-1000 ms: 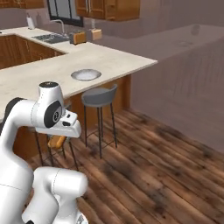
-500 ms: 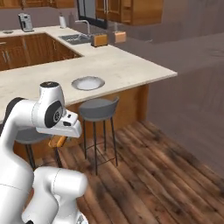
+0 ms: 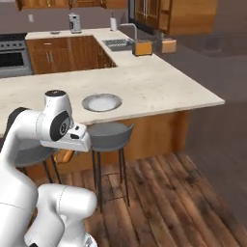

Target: Move the hot dog bun to the plate on the dining table and place the condiment next to that plate. Then navigate to the fridge and take the sausage and place it on the plate as well.

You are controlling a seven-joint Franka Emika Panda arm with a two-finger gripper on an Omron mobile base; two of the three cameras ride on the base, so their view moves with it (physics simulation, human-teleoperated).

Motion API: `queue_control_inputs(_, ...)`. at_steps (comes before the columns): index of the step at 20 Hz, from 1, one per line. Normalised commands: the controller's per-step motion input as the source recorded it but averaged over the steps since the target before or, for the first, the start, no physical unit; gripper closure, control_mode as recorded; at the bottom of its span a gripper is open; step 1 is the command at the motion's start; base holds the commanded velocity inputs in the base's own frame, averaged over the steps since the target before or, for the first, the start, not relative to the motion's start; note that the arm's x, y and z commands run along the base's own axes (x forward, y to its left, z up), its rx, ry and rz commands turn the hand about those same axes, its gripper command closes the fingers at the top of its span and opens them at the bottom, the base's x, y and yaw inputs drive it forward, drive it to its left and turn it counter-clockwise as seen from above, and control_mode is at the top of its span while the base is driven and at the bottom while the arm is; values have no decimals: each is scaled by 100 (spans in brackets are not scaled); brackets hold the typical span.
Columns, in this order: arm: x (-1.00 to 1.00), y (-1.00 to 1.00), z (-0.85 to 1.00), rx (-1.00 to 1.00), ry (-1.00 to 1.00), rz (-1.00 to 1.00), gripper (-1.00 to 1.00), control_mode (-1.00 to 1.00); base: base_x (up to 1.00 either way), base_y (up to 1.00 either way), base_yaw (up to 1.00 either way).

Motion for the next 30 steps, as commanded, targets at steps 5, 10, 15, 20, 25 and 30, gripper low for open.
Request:
queue_control_inputs(5, 0, 0, 0, 0, 0, 0, 100, 100, 77, -54, 50)
queue_control_inputs(10, 0, 0, 0, 0, 0, 0, 100, 100, 67, -52, 52)
queue_control_inputs(15, 0, 0, 0, 0, 0, 0, 100, 100, 61, -50, 48)
queue_control_inputs(20, 0, 0, 0, 0, 0, 0, 100, 100, 71, -33, 24)
queue_control_inputs(25, 0, 0, 0, 0, 0, 0, 100, 100, 80, -29, 6)
queue_control_inputs(30, 94, -52, 5, 7, 9, 0, 100, -100, 0, 0, 0)
